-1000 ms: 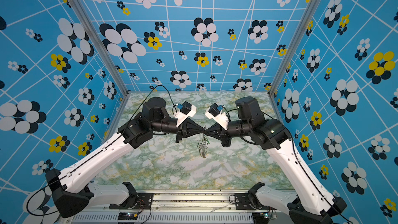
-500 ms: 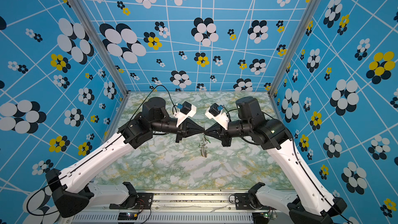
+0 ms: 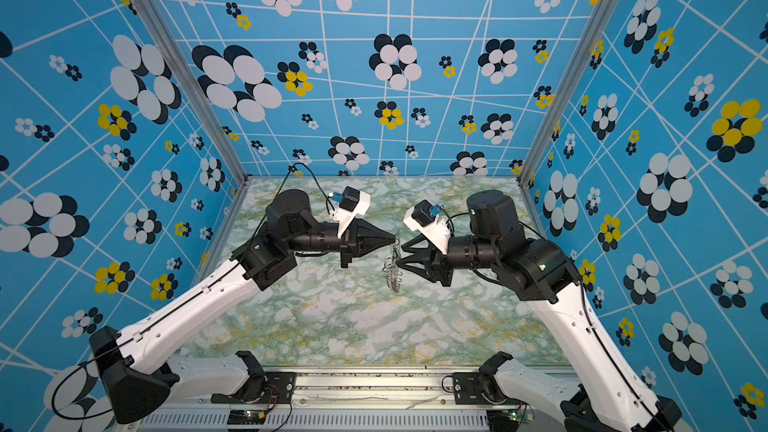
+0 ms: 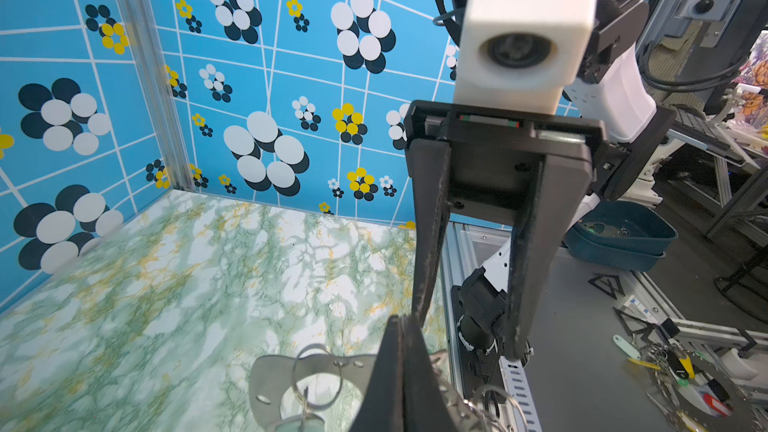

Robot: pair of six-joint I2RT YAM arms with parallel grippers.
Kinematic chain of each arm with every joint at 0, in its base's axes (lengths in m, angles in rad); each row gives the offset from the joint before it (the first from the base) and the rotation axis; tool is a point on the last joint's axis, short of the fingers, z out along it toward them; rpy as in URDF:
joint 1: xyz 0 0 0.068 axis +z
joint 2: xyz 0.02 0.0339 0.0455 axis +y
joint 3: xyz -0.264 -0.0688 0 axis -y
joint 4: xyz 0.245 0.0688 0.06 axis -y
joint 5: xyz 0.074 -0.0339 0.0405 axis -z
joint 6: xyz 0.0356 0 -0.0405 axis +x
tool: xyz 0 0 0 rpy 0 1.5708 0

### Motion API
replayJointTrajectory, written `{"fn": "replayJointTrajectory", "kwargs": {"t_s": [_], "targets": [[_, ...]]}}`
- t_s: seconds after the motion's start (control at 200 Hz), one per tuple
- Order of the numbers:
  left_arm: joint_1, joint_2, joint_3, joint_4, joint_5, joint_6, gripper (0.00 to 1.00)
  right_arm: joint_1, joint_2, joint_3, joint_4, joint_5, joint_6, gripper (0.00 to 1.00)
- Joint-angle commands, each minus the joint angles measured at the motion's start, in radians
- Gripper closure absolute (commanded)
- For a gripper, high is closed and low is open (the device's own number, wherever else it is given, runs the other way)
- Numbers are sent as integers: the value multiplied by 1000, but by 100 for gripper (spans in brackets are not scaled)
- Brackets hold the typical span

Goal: Put the keys on the keyring

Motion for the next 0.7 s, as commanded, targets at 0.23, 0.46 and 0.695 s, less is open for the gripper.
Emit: {"fn": "replayJointTrajectory", "kwargs": {"t_s": [0.23, 0.46, 0.695], "targets": [[6, -17, -18, 224, 22, -111, 100, -1, -14, -44, 104, 8, 34, 63], [4, -8, -28, 281, 18, -139, 100, -2, -29, -57, 158, 17, 54, 80], [-1, 8, -55, 387, 4, -198, 100, -2, -32, -64, 184, -9, 68, 100]]}}
